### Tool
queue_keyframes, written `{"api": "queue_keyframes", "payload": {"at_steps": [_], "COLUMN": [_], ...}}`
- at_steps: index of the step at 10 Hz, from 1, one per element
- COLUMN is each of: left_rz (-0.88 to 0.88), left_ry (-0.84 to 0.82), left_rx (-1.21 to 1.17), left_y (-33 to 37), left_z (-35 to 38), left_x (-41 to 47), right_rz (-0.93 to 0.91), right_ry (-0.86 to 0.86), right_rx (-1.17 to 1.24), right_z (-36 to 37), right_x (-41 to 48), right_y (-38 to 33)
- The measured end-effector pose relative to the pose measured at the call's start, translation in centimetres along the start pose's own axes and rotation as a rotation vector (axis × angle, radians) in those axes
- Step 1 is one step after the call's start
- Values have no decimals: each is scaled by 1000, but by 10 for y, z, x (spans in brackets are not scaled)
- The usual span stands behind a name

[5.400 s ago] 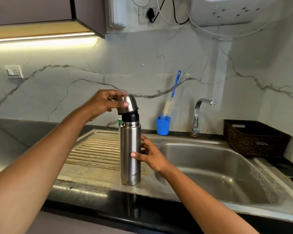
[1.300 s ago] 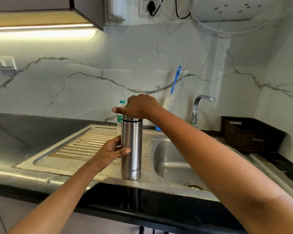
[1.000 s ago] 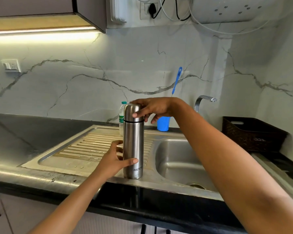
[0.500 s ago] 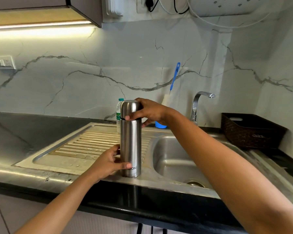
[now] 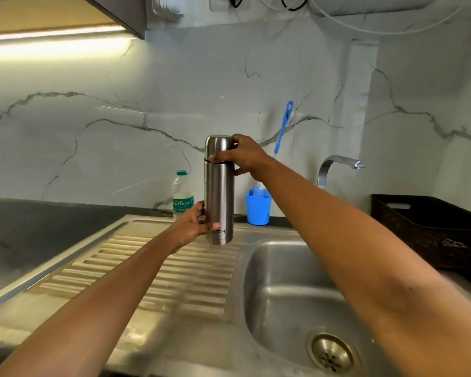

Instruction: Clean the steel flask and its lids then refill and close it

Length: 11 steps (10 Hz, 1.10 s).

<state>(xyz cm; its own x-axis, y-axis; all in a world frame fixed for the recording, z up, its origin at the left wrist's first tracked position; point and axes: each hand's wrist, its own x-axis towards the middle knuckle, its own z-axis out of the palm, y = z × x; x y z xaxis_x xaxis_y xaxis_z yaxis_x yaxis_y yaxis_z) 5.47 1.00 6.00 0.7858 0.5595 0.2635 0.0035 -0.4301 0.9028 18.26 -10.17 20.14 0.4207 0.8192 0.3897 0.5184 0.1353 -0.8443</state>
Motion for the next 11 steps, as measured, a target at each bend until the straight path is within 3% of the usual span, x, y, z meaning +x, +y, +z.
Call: {"api": "queue_keyframes", "payload": {"at_steps": [3, 7, 10, 11], "left_rz": [-66, -113, -164, -211], "left_ry": [-12, -16, -23, 96], "left_rx": [15, -43, -89, -22], "left_y": [-67, -89, -85, -76], "left_z": [7, 5, 7, 16], "left_x": [72, 96, 93, 87], "right_rz": [43, -4, 61, 114], "right_ry": [13, -7, -33, -11], "right_rx": [-3, -46, -5, -68], "right_z": [15, 21, 23, 23], "right_x": [77, 105, 97, 83], "right_y": [88, 108, 108, 109]}}
